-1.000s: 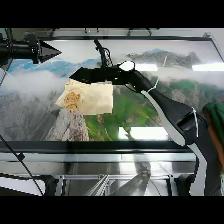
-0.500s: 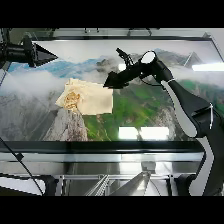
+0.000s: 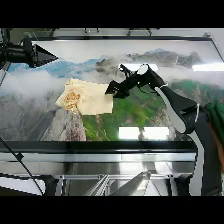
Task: Fold the shirts.
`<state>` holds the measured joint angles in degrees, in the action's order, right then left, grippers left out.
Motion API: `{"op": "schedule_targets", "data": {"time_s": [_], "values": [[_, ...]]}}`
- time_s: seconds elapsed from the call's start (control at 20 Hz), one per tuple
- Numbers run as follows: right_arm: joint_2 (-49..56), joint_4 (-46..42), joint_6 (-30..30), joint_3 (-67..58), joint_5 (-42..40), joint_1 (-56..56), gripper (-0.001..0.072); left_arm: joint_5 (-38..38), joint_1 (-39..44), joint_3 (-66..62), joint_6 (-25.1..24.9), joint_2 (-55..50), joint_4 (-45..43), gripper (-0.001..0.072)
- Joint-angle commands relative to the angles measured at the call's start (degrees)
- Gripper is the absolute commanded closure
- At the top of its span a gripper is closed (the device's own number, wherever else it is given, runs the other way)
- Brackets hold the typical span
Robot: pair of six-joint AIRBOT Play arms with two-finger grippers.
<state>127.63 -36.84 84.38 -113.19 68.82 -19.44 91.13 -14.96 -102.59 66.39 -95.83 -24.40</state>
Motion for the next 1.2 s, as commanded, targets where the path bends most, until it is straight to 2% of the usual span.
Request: {"op": "schedule_targets", "data": {"time_s": [0.0, 0.05, 0.15, 0.2, 0.25, 0.35, 0.45, 0.6, 0.75, 0.85, 1.15], "values": [[3.52, 15.67, -6.36, 0.04, -1.33, -1.86, 0.0118, -0.04, 0.07, 0.00, -0.57, 0.02, 0.02, 0.0696], [4.20, 19.34, -8.76, 0.02, -2.23, -2.60, 0.0229, -0.04, 0.07, 0.02, -0.57, 0.02, 0.02, 0.0697], [4.57, 26.53, -12.76, 0.02, -2.60, -2.99, 0.0560, 0.00, 0.07, 0.00, -0.55, 0.02, 0.02, 0.0696], [4.24, 30.32, -14.91, -0.07, -1.84, -2.82, 0.0691, 0.22, 0.04, 0.00, -0.55, 0.02, 0.04, 0.0697], [3.39, 31.28, -15.23, -0.11, -0.68, -2.36, 0.0692, 0.52, 0.07, 0.02, -0.52, 0.02, 0.02, 0.0697], [-0.15, 26.62, -13.88, -0.15, 3.87, -0.70, 0.0693, 1.84, 0.04, 0.02, -0.50, 0.02, 0.07, 0.0696], [-6.21, 13.60, -8.17, -0.35, 10.14, 2.01, 0.0693, 3.19, 0.07, 0.00, -0.42, 0.02, 0.07, 0.0697], [-16.46, -9.35, 3.28, -5.09, 24.55, 8.35, 0.0693, 3.39, 0.17, 0.00, -0.35, 0.02, 0.07, 0.0697], [-21.99, -29.57, 13.20, -5.18, 29.83, 15.63, 0.0693, 3.19, 0.83, 0.02, -0.35, 0.02, 0.07, 0.0696], [-22.08, -30.91, 14.19, -3.43, 32.20, 18.18, 0.0693, 3.37, 1.79, 0.02, -0.35, 0.02, 0.04, 0.0697], [-21.14, -29.53, 13.14, -1.22, 30.18, 18.95, 0.0693, 3.45, 4.94, 0.02, -0.39, 0.02, -0.04, 0.0696]]}}
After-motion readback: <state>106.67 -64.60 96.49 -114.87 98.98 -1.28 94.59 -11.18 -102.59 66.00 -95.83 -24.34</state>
